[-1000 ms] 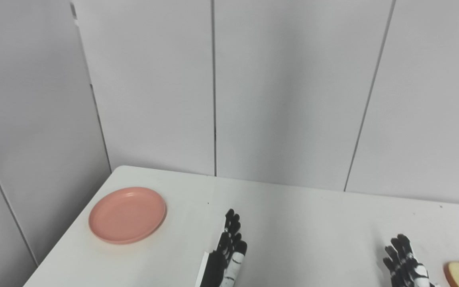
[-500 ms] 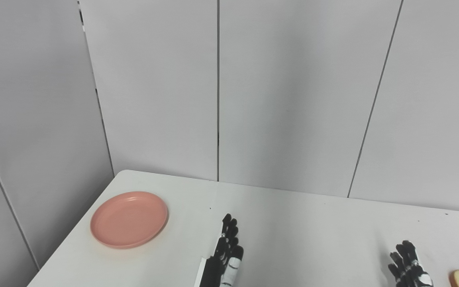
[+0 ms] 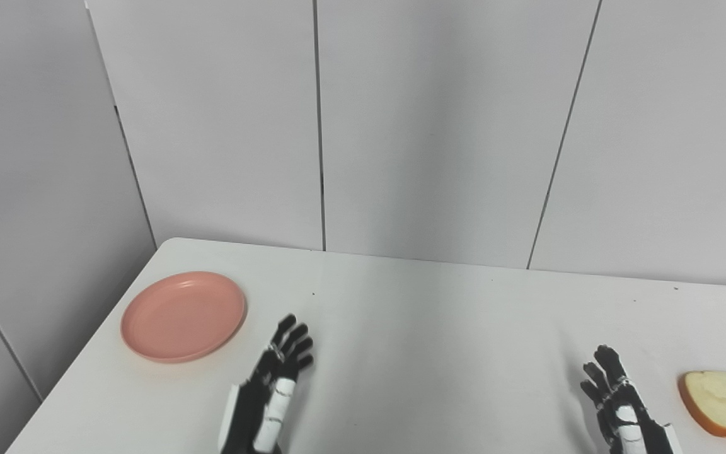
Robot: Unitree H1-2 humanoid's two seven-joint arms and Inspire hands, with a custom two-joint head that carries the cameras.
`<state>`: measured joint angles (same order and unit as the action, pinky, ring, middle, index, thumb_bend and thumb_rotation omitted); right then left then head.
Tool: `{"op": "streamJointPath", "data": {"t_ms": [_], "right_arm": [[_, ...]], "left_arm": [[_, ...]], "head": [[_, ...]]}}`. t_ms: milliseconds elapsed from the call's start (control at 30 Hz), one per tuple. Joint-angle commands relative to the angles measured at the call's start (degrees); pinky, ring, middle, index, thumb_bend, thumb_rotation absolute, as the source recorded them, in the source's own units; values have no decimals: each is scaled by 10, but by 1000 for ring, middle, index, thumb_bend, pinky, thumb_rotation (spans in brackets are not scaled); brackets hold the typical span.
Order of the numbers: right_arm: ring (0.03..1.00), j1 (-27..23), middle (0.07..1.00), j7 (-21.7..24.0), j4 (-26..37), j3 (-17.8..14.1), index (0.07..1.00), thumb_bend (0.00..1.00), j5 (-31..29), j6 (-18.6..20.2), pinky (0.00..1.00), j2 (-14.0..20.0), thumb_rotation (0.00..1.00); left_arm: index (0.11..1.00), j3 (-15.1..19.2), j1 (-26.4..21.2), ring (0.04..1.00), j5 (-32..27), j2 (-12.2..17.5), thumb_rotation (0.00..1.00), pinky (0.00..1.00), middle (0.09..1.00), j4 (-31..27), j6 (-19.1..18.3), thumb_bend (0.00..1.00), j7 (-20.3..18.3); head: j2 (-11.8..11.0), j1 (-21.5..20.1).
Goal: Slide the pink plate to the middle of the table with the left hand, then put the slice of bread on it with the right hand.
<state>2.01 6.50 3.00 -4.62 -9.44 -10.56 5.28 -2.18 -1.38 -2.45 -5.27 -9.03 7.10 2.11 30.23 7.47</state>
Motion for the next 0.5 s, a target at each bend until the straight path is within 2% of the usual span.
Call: {"op": "streamJointPath", "data": {"t_ms": [0, 133, 300, 467], "right_arm": [[940, 74, 959, -1, -52, 9, 928, 826, -5, 9, 933, -23, 897], [936, 73, 954, 0, -52, 8, 923, 837, -9, 12, 926, -21, 883], [931, 73, 953, 0, -56, 7, 921, 827, -8, 7, 917, -18, 890], [928, 72, 950, 2, -59, 6, 915, 836, -13, 7, 920, -18, 877]], "left_arm": [[848, 9, -51, 841, 5, 10, 810, 801, 862, -19, -4, 896, 1], [847, 35, -97, 825, -11, 37, 828, 794, 853, -21, -36, 967, -3], [860, 64, -141, 857, -43, 76, 844, 815, 868, -15, -70, 927, -16], [848, 98, -182, 881, -81, 123, 851, 827, 873, -8, -105, 959, -28]], "head": [[2, 2], [2, 4], [2, 7], [0, 10]]}}
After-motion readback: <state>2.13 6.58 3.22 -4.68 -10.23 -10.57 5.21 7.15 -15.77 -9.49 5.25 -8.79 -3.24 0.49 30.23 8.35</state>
